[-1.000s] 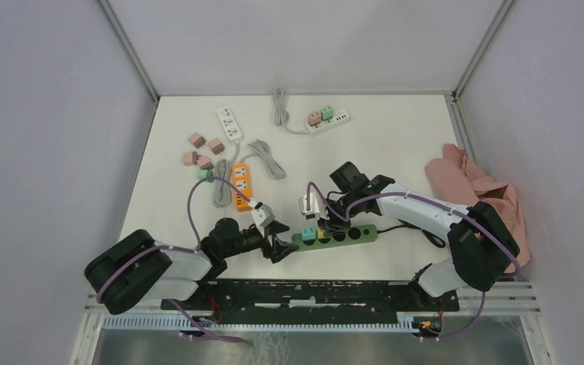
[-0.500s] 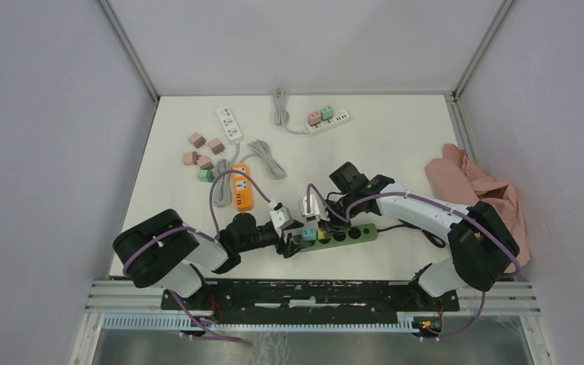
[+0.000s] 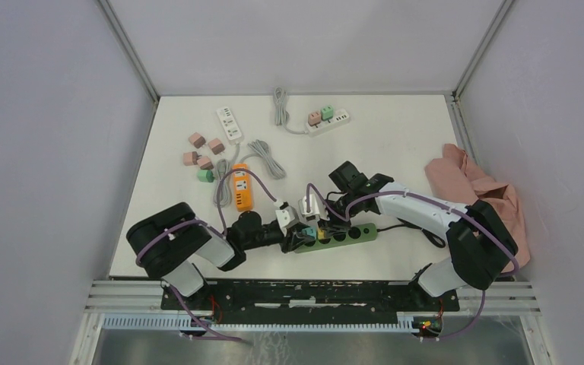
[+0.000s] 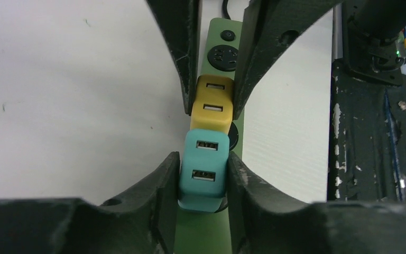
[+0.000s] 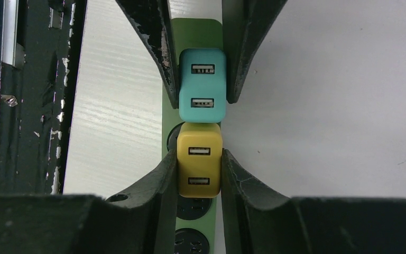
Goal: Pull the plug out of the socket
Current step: Remove the plug from the socket.
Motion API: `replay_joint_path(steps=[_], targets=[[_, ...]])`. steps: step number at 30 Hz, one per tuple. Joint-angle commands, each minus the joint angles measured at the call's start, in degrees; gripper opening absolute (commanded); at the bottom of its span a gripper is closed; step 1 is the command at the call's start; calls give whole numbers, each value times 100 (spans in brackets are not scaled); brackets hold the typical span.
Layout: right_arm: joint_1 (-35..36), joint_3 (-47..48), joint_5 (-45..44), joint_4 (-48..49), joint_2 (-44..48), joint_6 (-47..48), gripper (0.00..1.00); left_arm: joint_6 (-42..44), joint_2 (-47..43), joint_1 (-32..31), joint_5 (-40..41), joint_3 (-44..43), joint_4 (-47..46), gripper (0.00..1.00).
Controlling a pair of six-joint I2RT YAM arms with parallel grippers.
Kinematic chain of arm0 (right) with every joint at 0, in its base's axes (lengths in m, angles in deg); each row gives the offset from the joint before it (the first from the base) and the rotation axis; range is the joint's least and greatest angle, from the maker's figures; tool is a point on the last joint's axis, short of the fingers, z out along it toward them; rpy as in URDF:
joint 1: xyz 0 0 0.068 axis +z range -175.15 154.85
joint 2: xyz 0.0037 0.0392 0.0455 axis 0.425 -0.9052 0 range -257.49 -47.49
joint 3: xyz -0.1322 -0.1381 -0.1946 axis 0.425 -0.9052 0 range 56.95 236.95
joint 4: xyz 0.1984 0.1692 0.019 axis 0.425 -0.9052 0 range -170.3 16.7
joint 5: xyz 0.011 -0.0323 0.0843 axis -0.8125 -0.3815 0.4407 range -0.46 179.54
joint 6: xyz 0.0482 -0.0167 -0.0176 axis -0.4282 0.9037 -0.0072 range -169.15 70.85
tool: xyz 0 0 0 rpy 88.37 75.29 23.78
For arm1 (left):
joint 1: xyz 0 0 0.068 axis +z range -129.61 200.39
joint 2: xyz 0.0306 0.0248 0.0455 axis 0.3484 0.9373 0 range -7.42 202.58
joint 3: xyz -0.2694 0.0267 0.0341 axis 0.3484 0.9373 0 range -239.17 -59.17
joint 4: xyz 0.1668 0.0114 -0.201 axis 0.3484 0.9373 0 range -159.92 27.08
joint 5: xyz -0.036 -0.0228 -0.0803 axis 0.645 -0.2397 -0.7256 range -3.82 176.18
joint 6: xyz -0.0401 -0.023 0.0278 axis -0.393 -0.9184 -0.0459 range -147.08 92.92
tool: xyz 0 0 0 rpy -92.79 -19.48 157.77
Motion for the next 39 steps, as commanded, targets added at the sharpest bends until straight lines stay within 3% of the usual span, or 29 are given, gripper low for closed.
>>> replay_joint_path(steps=[1,3,5,11,20,24,28,32,36,39], targets=[[30,215,36,-188,-60,109,0,249,144,-33,-257,-193,-401,31],[31,227,17,-218,-89,119,0,251,172,-35,-282,-184,-392,14],[32,236,-31,-241,-135,132,0,246,134,-32,-275,-170,-397,4],[60,314,-189,-310,-418,58,0,-19,-551,-57,256,-206,-19,3],[126,377,-616,-174,-429,-169,0,899,-1233,-342,1489,-60,1173,3],[127,348,-1053,-53,-414,-260,0,932,-1465,-353,1079,-54,1562,3],[272,319,-672,-336,-419,96,0,620,-1626,-352,213,-132,1555,3],[607,359,-766,-489,-504,305,0,-84,-1389,-359,-32,-232,775,3],[640,418,-1237,-329,-581,42,0,-122,-1354,-352,766,-130,554,3],[628,417,-1412,-244,-552,-39,0,140,-1628,-350,1570,0,880,3]])
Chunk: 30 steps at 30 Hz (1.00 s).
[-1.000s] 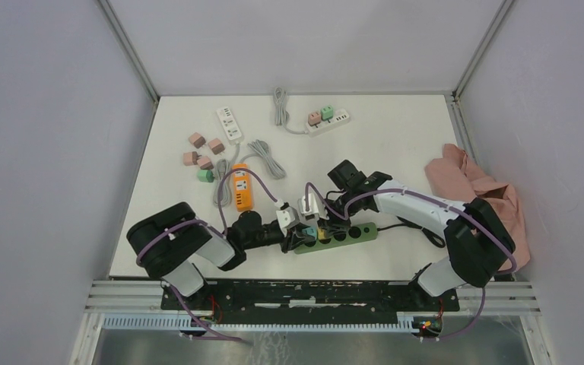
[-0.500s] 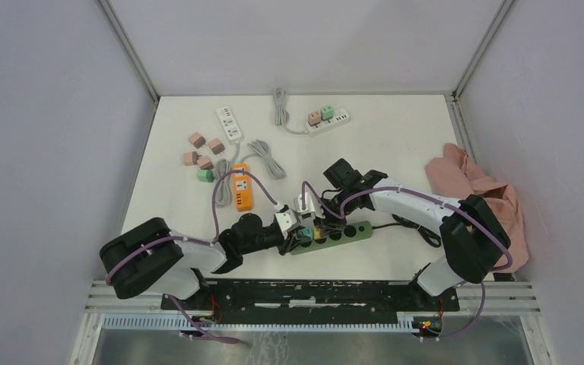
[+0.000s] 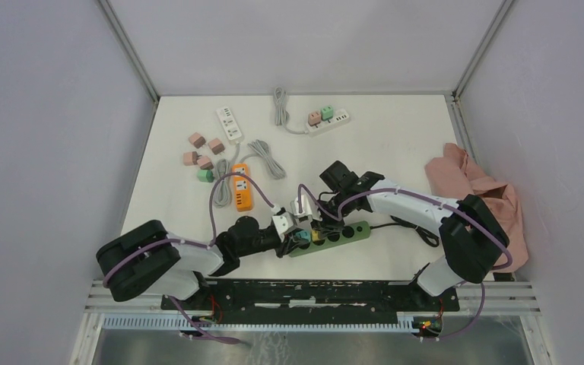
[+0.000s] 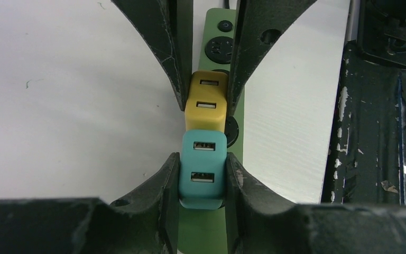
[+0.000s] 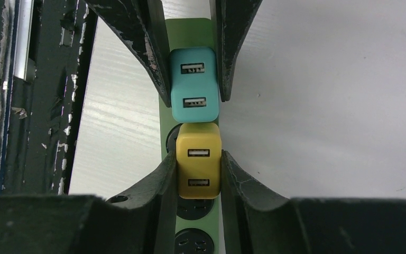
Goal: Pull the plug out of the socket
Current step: Remove the plug from the socket.
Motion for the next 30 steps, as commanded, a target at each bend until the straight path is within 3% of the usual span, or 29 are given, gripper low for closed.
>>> replay_joint_path(steps=[1,4,10,16,20,25,30], targets=[[332,42,-1354,-56,-213,12,0,9,-435,-37,1059,-169,-398,3],[307,77,-1378,-84,-255,-26,0,323,-608,-41,907,-80,-154,3],[117,126,-1119,-149,-170,-98,0,164,-454,-39,-585,-164,-24,3],[-28,150,-905,-195,-102,-149,0,-993,-66,-3,4,-322,-591,3],[-82,156,-869,-198,-70,-168,0,-1296,-20,-4,522,-678,-46,3],[-111,147,-853,-217,-64,-142,0,-1027,-288,-9,821,-955,924,3],[-119,180,-804,-231,-81,-173,0,-60,-428,-19,-509,-740,646,3]])
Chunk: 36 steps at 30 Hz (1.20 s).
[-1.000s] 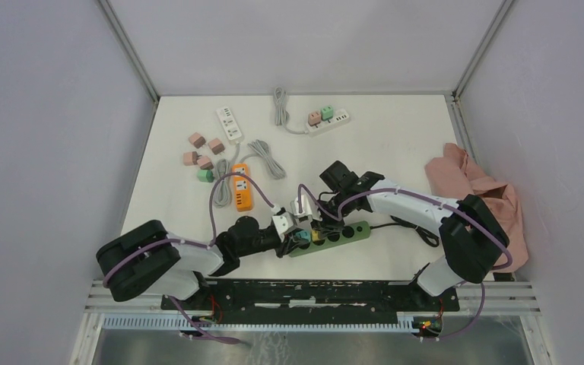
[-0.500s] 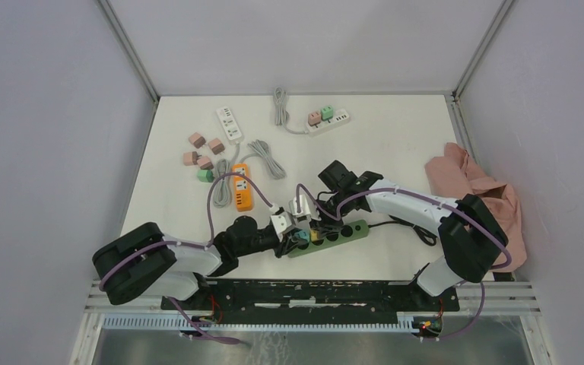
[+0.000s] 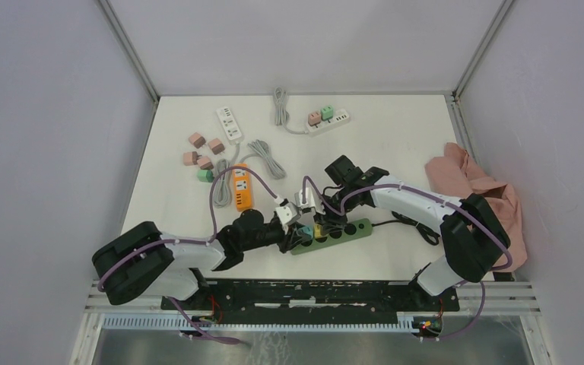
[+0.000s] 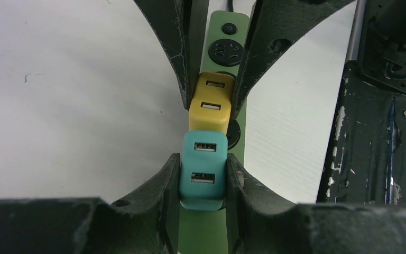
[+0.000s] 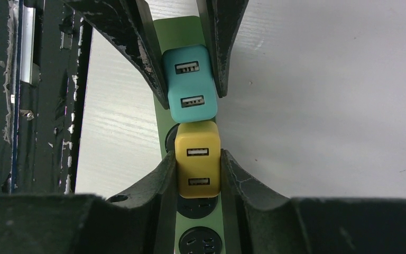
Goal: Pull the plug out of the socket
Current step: Remove the plug from the socket.
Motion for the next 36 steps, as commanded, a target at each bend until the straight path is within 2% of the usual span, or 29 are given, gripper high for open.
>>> replay_joint_path(steps=[1,3,6,11,13,16,21,25,32,34,36], targets=[[163,95,-927,-179,-66,64,0,612,-234,-31,-864,-262,-235,3],[137,95,-904,-191,-49,68,0,781,-248,-29,-865,-265,-68,3],[69,95,-825,-217,-11,100,0,317,-164,27,-531,-423,164,3],[-8,72,-602,-322,77,262,0,-1069,312,369,-979,-254,-994,3],[-10,60,-546,-365,93,323,0,-1316,531,412,-1150,-284,-1357,3],[-10,60,-467,-421,73,396,0,-944,590,321,-1234,-376,-1295,3],[-9,78,-496,-459,62,454,0,633,262,-226,-180,-808,506,3],[-24,83,-504,-457,86,449,0,519,181,-223,-24,-752,472,3],[-45,82,-513,-468,90,465,0,-562,121,88,-670,-406,-671,3],[-45,79,-492,-466,77,449,0,-494,38,105,-675,-429,-557,3],[-45,86,-437,-475,52,435,0,-108,-38,52,-586,-583,-43,3]])
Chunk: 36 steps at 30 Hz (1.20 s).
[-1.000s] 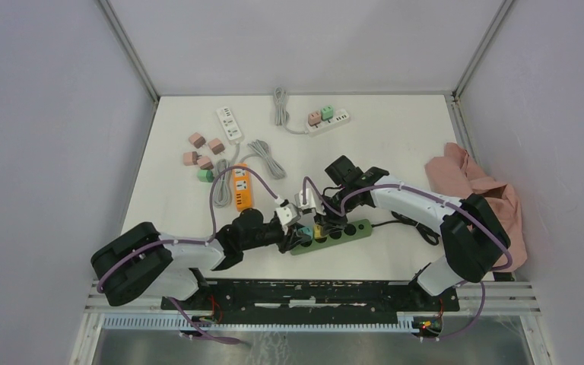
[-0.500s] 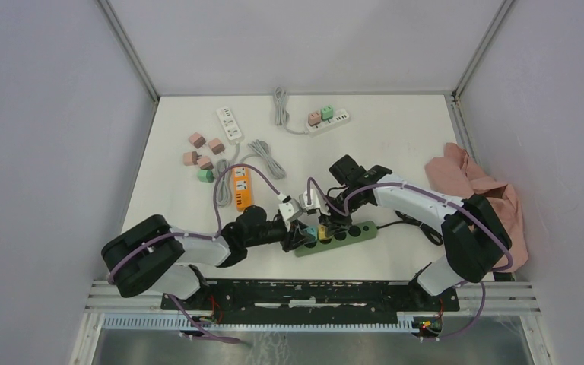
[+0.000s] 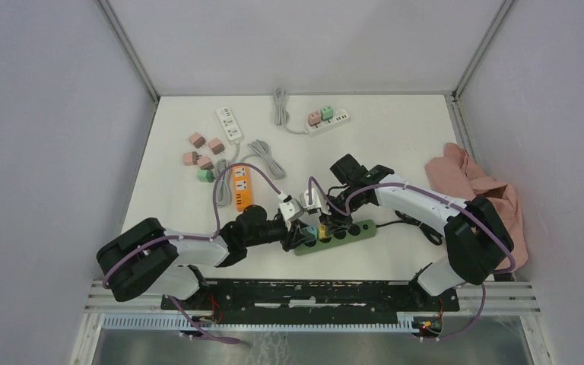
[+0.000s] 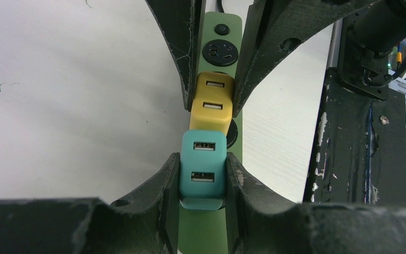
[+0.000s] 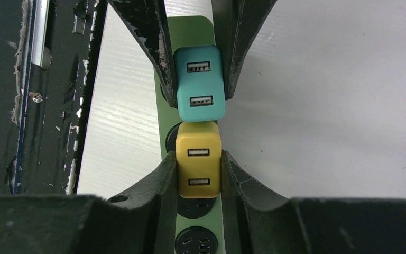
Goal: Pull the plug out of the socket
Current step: Remove the plug from the socket.
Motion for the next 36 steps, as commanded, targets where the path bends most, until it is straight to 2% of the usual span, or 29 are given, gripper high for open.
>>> replay_joint_path(steps=[1,4,8,14,16,20,23,27,31,34,36], targets=[[157,91,-638,-42,-103,-127,0,363,-286,-124,31,-373,182,3],[156,104,-626,-48,-124,-135,0,1081,-351,-378,588,-500,831,3],[137,108,-692,-34,-110,-145,0,1034,-415,-391,721,-499,953,3],[114,95,-687,-37,-117,-136,0,-198,-520,26,29,14,-459,3],[114,100,-679,-36,-116,-136,0,-341,-511,94,-88,109,-690,3],[110,105,-675,-48,-121,-136,0,-38,-494,65,-17,-67,-207,3],[106,104,-682,-38,-121,-136,0,490,-541,-118,334,-227,366,3],[105,100,-678,-38,-141,-136,0,645,-582,-176,422,-260,504,3],[103,99,-711,-31,-166,-136,0,101,-580,-13,378,-160,56,3],[102,95,-715,-28,-170,-153,0,-658,-400,355,-115,90,-784,3],[108,100,-706,-29,-192,-168,0,-779,-297,425,-285,152,-1098,3]])
